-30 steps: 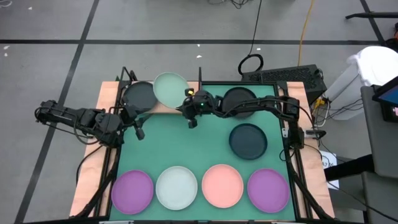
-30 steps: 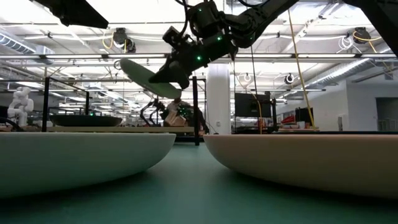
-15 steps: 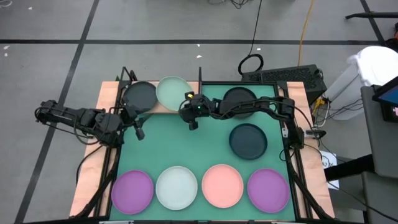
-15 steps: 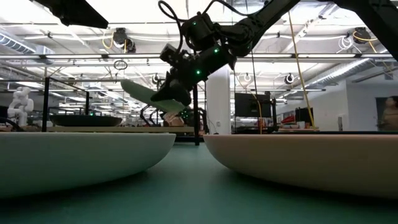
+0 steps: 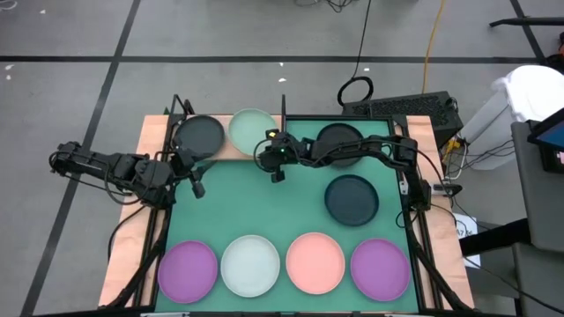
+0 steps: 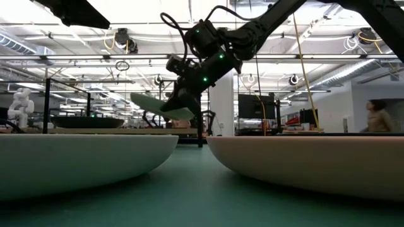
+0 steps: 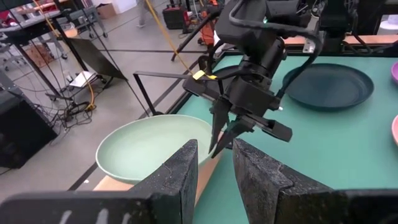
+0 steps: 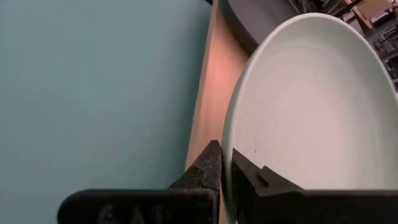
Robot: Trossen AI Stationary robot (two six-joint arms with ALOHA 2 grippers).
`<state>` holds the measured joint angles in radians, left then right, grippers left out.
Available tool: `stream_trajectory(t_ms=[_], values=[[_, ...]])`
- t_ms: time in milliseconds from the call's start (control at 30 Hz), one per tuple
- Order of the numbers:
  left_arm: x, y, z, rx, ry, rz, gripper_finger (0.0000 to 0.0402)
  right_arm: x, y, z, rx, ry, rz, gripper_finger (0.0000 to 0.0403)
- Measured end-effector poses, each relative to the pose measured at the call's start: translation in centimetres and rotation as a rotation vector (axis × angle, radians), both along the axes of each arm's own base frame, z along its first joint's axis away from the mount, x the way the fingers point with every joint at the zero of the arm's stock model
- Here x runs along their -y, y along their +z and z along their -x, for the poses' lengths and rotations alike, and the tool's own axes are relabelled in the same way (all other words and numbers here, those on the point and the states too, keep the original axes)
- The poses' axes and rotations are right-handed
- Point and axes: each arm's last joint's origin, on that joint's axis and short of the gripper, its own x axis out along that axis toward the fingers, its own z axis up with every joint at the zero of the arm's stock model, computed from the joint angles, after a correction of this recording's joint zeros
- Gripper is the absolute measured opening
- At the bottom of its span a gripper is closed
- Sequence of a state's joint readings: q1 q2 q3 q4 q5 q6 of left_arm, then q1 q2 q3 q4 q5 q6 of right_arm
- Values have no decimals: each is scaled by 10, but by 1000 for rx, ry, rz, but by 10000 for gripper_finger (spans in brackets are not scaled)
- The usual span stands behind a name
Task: Place and stack plates onto a shelf
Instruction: Put the light green plate on the shelf
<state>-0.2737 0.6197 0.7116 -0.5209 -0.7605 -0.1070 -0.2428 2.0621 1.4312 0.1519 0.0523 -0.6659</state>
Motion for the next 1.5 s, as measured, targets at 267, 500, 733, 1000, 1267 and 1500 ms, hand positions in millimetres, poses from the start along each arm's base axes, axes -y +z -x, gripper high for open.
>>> stream_trajectory(t_ms=[267,500,733,1000,1267,1500], values=[[0,0,0,2,1,3,108,4,-2,2,-5,-6,-7,2],[0,0,0,4,-2,7,108,4,-8,1,-6,-1,-21,2],[1,0,0,1,-22,16,108,5,-24,-2,-37,-14,-23,36],[1,0,0,-2,-24,13,108,6,-23,-4,-1,-21,-16,70],[1,0,0,-1,-24,14,108,6,-22,-5,23,-22,-15,101],[1,0,0,-3,-26,16,108,-6,-13,-6,28,-29,1,148]])
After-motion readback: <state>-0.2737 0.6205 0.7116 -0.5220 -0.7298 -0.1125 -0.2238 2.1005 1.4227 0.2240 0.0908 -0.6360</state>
